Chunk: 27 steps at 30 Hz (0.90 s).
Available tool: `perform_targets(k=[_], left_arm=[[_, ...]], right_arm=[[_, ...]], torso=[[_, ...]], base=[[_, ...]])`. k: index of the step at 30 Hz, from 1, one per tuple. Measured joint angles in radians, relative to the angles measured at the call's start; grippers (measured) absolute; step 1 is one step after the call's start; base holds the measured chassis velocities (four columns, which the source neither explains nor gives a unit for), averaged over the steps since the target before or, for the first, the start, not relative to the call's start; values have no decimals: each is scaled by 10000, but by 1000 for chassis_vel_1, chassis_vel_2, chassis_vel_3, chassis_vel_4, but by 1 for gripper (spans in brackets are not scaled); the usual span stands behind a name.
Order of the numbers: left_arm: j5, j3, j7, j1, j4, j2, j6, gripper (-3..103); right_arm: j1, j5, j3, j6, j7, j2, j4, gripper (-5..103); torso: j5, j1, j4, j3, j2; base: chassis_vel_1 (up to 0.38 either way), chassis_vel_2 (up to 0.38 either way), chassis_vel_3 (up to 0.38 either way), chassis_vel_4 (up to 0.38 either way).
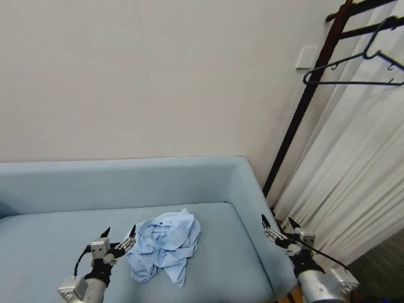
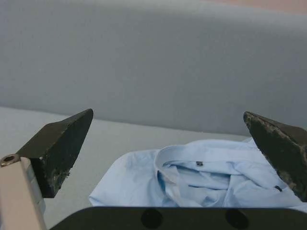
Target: Pick up the clothes from the sofa and hang them on the clothes hanger.
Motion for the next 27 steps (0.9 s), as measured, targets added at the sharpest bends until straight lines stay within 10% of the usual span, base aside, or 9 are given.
perform_targets(k=[9,16,27], left_arm=[[-1829,301,-1560,-1384,1251,1612,1222,100],[-3032,932,-1651,-2092,2248,3036,1597,100],[-3533,3040,-2201,-3890,3610,2868,1899,100]], right_arm=[[1344,1333,-290,-1081,966,-1952,-479,100],[2014,1802,-436,-1324,1057,-2442,-1290,100],[2167,1838,-325,-1272,1074,-2597,-1902,100]], torso=[[0,1,-1,1,0],[4,0,0,1,-1],[2,1,-1,2,-1]], base=[[0,0,0,0],[0,0,0,0],[0,0,0,0]])
